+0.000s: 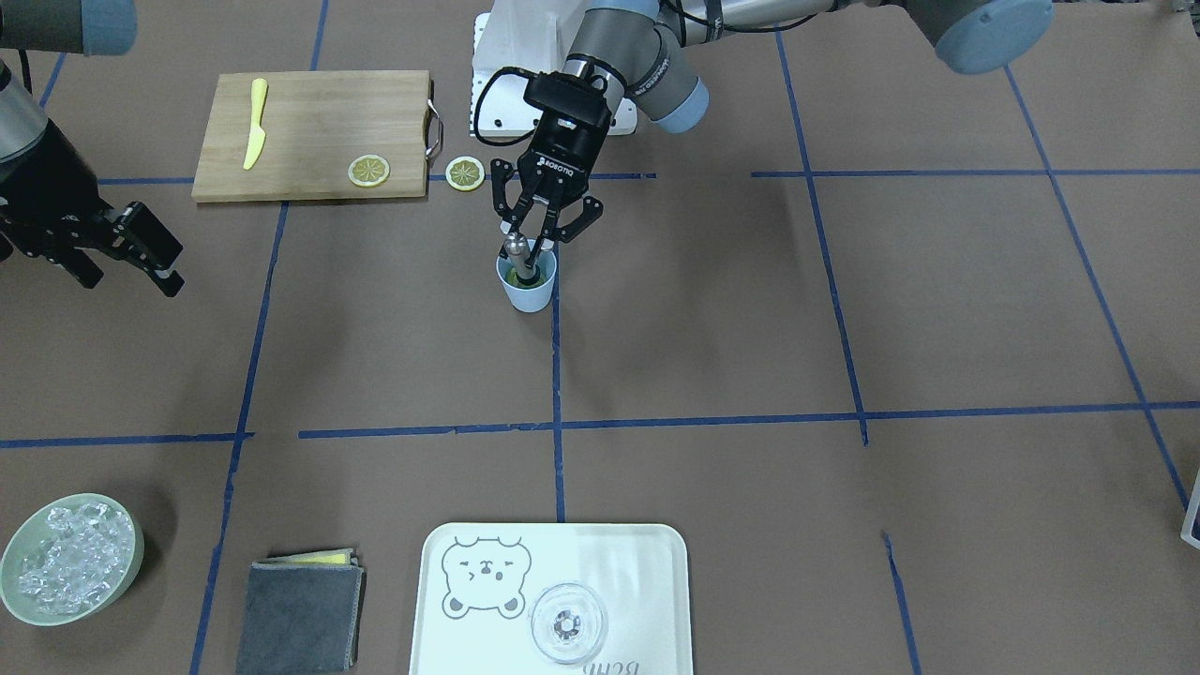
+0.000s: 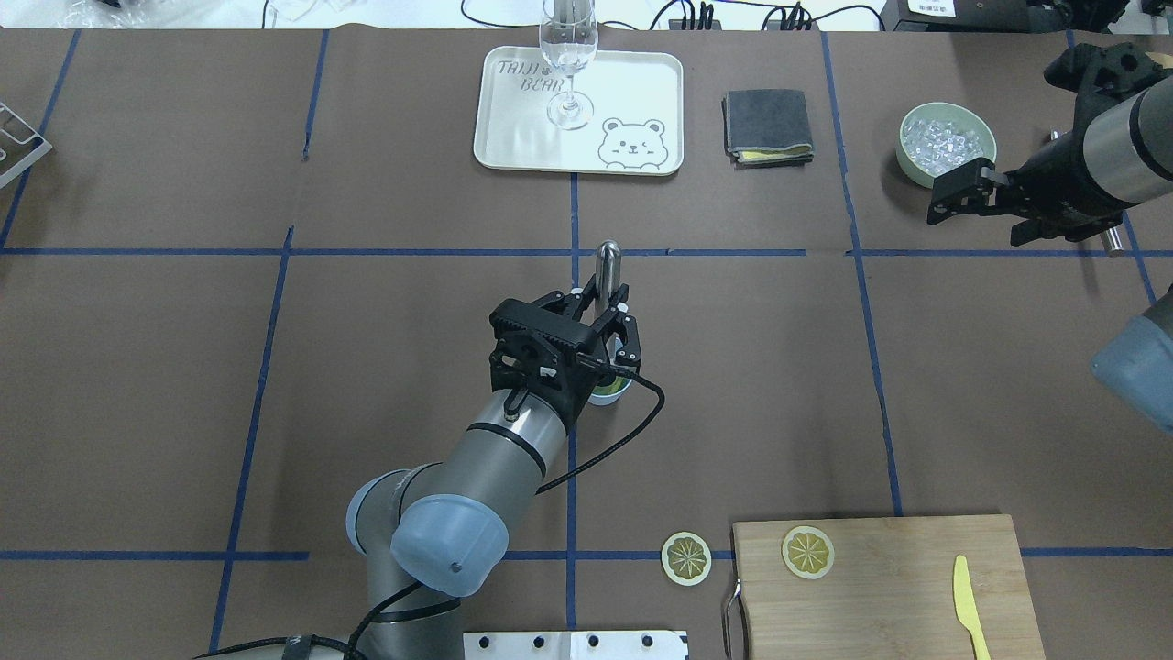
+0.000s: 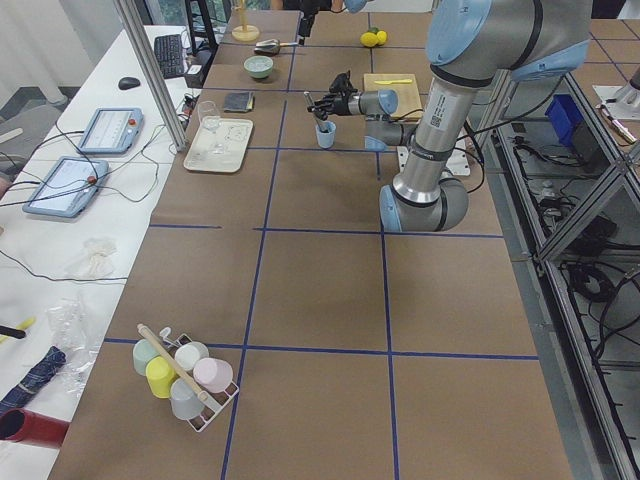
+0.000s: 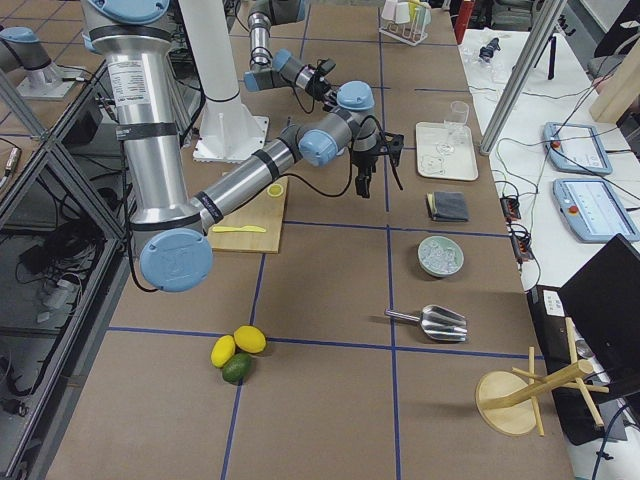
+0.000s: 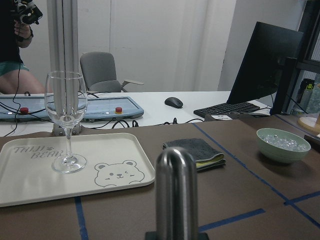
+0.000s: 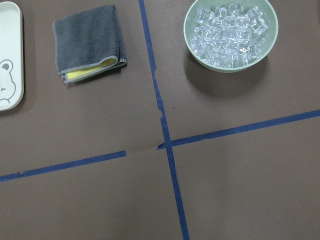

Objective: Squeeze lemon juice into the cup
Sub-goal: 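Press the metal rod down into the cup onto the lemon slice, then lift the metal rod out of the cup and move it back with the left gripper, then lower the metal rod upright onto the table with the left gripper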

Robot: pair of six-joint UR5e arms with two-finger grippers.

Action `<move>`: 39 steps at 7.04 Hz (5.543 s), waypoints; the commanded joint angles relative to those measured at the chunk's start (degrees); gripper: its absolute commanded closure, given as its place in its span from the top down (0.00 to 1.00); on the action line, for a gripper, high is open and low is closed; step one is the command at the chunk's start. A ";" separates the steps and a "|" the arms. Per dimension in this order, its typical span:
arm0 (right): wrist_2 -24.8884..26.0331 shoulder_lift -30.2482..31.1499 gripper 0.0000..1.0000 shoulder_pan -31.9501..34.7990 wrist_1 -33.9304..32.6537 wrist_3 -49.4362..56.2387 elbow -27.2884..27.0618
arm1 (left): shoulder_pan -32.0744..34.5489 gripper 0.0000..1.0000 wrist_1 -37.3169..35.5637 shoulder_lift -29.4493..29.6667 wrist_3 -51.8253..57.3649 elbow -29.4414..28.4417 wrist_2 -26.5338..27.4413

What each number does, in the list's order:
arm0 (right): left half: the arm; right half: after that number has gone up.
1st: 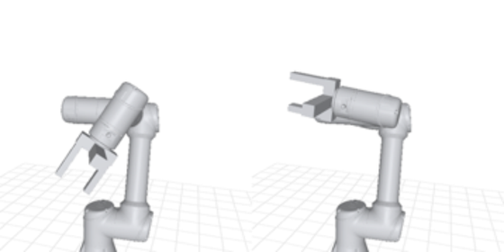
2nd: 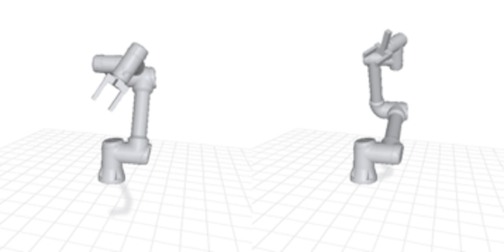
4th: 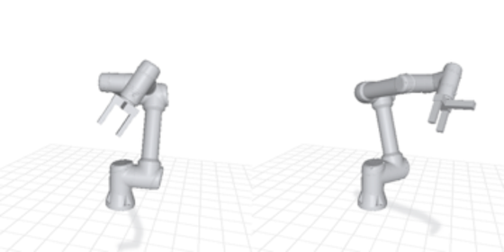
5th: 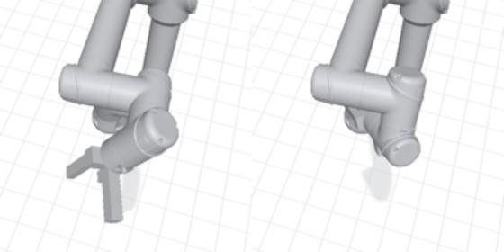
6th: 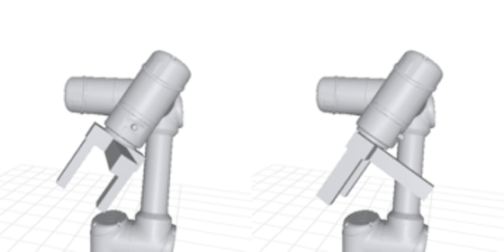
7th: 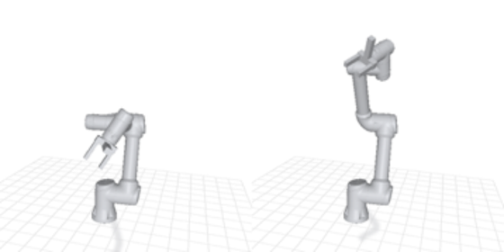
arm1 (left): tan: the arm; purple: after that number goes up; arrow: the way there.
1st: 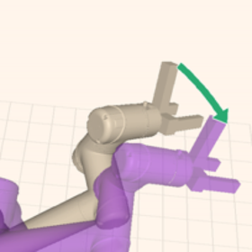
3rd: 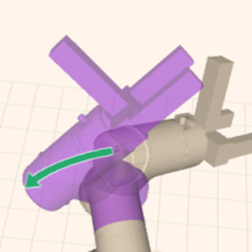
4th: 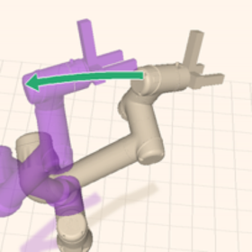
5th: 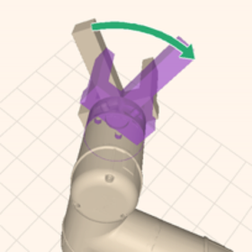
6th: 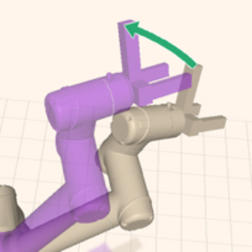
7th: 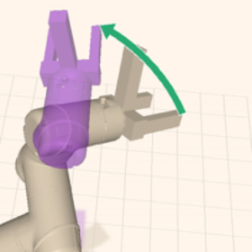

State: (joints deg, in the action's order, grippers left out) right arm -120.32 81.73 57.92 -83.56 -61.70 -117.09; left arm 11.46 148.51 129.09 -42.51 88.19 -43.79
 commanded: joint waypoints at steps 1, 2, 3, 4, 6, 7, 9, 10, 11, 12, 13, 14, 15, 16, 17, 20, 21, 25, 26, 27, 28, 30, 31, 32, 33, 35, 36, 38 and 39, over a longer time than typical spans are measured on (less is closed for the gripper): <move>0.00 -0.08 1.00 0.00 0.07 0.00 -0.16 | 0.41 0.00 -0.32 -0.24 10.20 9.49 0.01; 0.00 -0.08 1.00 0.00 0.07 0.00 -0.16 | 1.02 0.00 -0.67 -0.50 10.69 12.33 0.02; 0.00 -0.08 1.00 0.00 0.07 0.00 -0.25 | 2.16 0.00 -0.76 -0.77 10.70 14.36 0.02; 0.00 -0.08 1.00 0.00 0.07 -0.09 -0.25 | 4.60 0.00 -0.85 -2.42 10.70 16.12 -0.07; 0.09 -0.08 1.00 0.09 0.07 -0.09 -0.25 | 7.60 0.00 -0.85 -7.60 10.35 16.93 -0.42; 0.17 0.01 1.00 0.09 0.15 -0.09 -0.34 | 8.75 0.00 -0.85 -11.28 10.00 17.02 -1.29; 0.26 -0.16 1.00 0.09 0.16 -0.17 -0.34 | 11.90 0.00 -0.85 -18.85 9.73 17.02 -5.22; 0.26 -0.17 1.00 0.09 0.16 -0.18 -0.42 | 16.53 0.00 -0.94 -22.01 7.03 16.93 -13.87; 0.52 -0.17 1.00 0.00 0.16 -0.18 -0.25 | 23.28 0.00 -0.85 -26.56 6.83 17.10 -26.05; 0.53 -0.25 1.00 0.00 0.16 -0.18 -0.25 | 30.14 0.00 -1.02 -30.70 6.83 17.28 -36.36; 0.44 -0.17 1.00 0.08 0.16 -0.26 -0.34 | 32.99 0.00 -1.55 -33.61 6.22 16.24 -39.68; 0.35 -0.17 1.00 0.00 0.16 -0.35 -0.16 | 33.54 0.00 -4.34 -36.86 4.04 15.79 -45.71; 0.26 -0.08 1.00 0.00 0.07 -0.35 -0.16 | 33.72 0.00 -9.59 -38.29 -1.64 15.00 -51.08; 0.26 -0.08 1.00 0.00 0.07 -0.35 -0.07 | 35.72 0.00 -20.78 -37.69 -3.43 15.34 -61.06; 0.18 -0.08 1.00 0.00 0.15 -0.35 -0.16 | 37.66 0.00 -27.33 -37.51 -3.45 15.52 -67.51; 0.26 0.10 1.00 0.00 0.16 -0.35 -0.33 | 38.11 0.00 -34.76 -36.81 -4.51 11.84 -71.09; 0.18 0.10 1.00 0.00 0.16 -0.44 -0.34 | 38.72 0.00 -36.60 -32.89 -4.51 7.57 -71.09; 0.18 0.19 1.00 0.00 0.07 -0.44 -0.25 | 40.13 0.00 -39.79 -28.98 -3.81 3.05 -71.18; 0.18 0.10 1.00 0.00 0.07 -0.44 -0.25 | 40.05 0.00 -39.61 -28.90 -3.72 1.82 -71.18; 0.18 0.10 1.00 0.00 0.07 -0.44 -0.16 | 40.05 0.00 -39.87 -27.16 -3.72 1.38 -71.18; 0.18 0.10 1.00 0.00 0.15 -0.44 -0.16 | 40.05 0.00 -39.79 -26.96 -3.63 0.85 -71.26; 0.18 0.10 1.00 0.00 0.07 -0.44 -0.16 | 40.05 0.09 -39.61 -26.96 -3.54 0.67 -71.26; 0.18 0.10 1.00 0.00 0.07 -0.44 -0.16 | 39.96 0.34 -39.61 -26.96 -3.45 0.41 -71.35; 0.09 0.10 1.00 0.00 0.07 -0.44 -0.16 | 39.96 0.44 -39.61 -26.96 -3.45 0.23 -71.35; 0.17 0.01 1.00 0.00 0.07 -0.44 -0.16 | 39.96 0.76 -39.61 -26.96 -3.45 0.32 -71.35; 0.09 0.01 1.00 0.00 0.07 -0.44 -0.16 | 39.96 1.00 -39.70 -26.87 -3.45 0.58 -71.35; 0.17 -0.08 1.00 0.00 0.07 -0.44 -0.16 | 40.57 1.00 -39.70 -26.87 -2.15 1.02 -72.13; 0.00 0.01 1.00 0.08 0.07 -0.27 -0.25 | 49.66 1.00 -39.70 -27.83 10.19 5.38 -79.67; -0.52 0.01 1.00 0.61 -0.02 0.35 -0.07 | 55.89 1.00 -39.70 -29.32 13.74 6.63 -84.23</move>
State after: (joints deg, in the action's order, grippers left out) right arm -120.40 81.69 58.10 -83.51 -61.89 -117.29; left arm 60.30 108.81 101.23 -34.50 92.56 -122.85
